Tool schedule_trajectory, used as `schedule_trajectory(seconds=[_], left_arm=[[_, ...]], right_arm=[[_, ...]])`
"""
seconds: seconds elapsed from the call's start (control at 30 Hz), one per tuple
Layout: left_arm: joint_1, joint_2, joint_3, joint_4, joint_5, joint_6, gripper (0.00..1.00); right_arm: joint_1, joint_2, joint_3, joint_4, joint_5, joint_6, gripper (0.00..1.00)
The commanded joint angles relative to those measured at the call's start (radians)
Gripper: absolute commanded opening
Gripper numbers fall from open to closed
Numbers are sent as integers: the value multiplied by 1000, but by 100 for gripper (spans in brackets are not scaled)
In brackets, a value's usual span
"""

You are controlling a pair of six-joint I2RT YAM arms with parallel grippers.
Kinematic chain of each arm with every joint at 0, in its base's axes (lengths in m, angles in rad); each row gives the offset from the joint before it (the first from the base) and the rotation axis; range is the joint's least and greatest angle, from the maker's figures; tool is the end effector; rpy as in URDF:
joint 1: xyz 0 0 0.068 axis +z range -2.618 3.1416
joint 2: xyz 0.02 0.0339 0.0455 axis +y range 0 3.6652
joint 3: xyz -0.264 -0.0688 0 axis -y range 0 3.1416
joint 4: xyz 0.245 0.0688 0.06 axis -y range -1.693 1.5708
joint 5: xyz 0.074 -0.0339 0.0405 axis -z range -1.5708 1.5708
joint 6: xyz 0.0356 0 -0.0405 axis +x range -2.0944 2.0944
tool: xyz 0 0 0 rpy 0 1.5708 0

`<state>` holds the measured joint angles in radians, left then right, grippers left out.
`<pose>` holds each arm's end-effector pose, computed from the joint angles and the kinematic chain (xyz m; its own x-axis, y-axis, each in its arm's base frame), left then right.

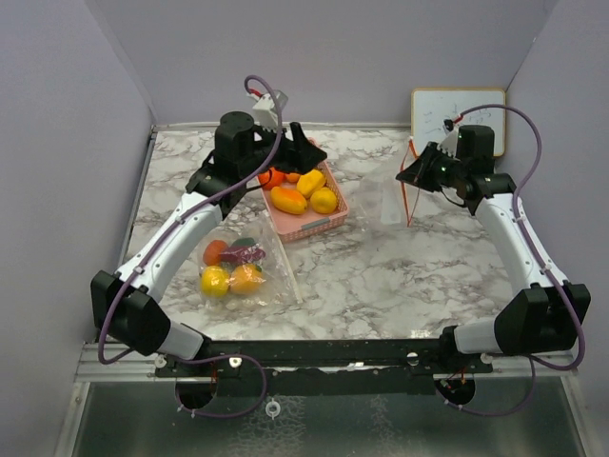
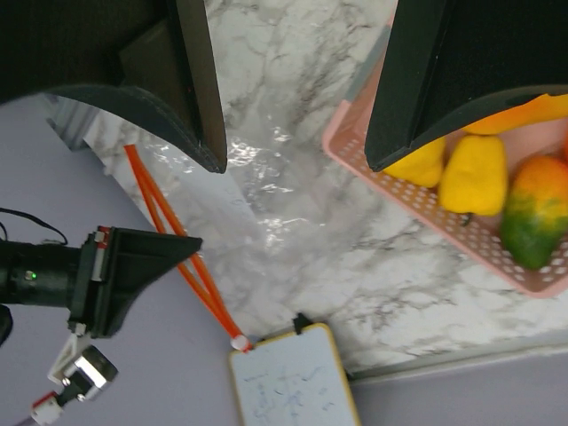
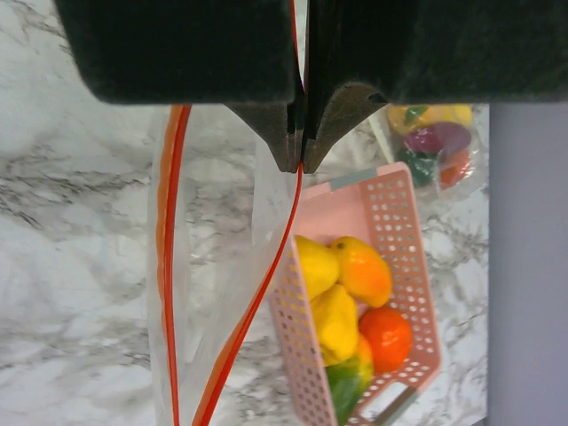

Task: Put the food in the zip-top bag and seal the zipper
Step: Zip the zipper food storage bag at the center of the board, then open the zipper of the food storage bag.

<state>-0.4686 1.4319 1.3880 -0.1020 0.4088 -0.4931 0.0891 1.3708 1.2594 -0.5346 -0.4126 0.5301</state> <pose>0.2937 -0.1645 0.4086 -0.4765 -0.2456 -0.8442 0.6127 0.5958 -0.5192 0.3004 0.0412 0.3404 -0.7198 0.4007 -0.5669 -0.0423 0.7897 0.6120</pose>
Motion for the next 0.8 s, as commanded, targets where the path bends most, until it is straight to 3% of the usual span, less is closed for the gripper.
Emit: schedule_trajectory(seconds=[0.0, 0.23, 0.77], left_arm=[[-49, 65, 46, 147, 95, -176, 66], [-87, 166, 108, 179, 75, -218, 66], [-157, 294, 192, 80, -17, -173, 63]], right_arm=[[121, -42, 58, 71, -44, 8, 2], [218, -47, 83, 64, -14, -30, 2], [312, -56, 98, 38, 17, -57, 2]])
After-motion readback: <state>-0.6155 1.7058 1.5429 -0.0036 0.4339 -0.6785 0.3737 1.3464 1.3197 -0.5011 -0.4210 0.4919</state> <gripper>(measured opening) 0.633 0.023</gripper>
